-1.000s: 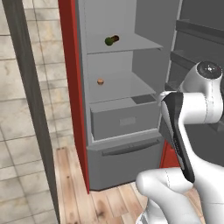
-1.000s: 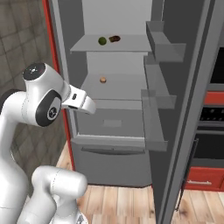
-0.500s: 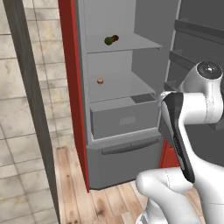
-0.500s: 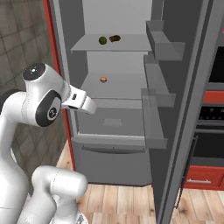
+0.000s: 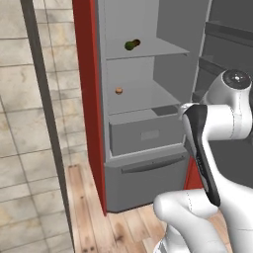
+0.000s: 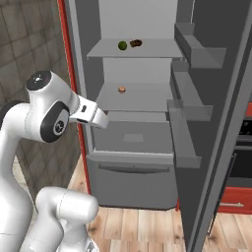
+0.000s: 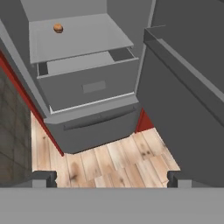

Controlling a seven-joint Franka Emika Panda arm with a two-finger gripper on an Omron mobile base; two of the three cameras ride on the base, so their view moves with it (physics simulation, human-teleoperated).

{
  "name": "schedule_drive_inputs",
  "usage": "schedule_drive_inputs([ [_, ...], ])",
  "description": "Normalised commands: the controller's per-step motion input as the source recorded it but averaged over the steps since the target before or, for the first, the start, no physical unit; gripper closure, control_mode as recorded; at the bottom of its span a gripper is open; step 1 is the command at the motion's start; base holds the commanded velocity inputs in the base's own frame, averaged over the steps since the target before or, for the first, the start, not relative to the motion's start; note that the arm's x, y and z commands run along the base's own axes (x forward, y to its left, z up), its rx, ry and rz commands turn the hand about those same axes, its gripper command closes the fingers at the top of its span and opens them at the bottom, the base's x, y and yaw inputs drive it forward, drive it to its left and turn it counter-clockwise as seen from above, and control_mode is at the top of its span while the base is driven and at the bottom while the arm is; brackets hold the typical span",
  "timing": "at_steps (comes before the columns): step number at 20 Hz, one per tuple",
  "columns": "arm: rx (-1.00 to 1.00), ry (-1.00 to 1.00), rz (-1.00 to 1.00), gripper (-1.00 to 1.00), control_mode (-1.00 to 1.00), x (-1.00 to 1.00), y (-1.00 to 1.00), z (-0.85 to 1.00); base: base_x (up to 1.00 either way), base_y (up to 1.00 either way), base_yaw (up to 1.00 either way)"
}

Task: Place the lime in the correct fridge rack based on whether it is a fruit or vegetable. Finally, close the fridge door.

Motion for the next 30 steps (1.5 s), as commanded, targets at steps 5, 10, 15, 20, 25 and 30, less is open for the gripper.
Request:
schedule_drive_inputs([
  [5,0.00,0.00,0.00,-1.00,1.00,0.00,0.00,0.00,0.00,0.24,0.00],
  [10,0.00,0.00,0.00,-1.00,1.00,0.00,0.00,0.00,0.18,0.00,-0.01],
  [15,0.00,0.00,0.00,-1.00,1.00,0.00,0.00,0.00,0.08,0.00,0.00],
  [20,0.00,0.00,0.00,-1.00,-1.00,0.00,0.00,0.00,0.00,0.00,0.00],
  [25,0.00,0.00,0.00,-1.00,-1.00,0.00,0.00,0.00,0.00,0.00,0.00],
  [30,0.00,0.00,0.00,-1.00,-1.00,0.00,0.00,0.00,0.00,0.00,0.00],
])
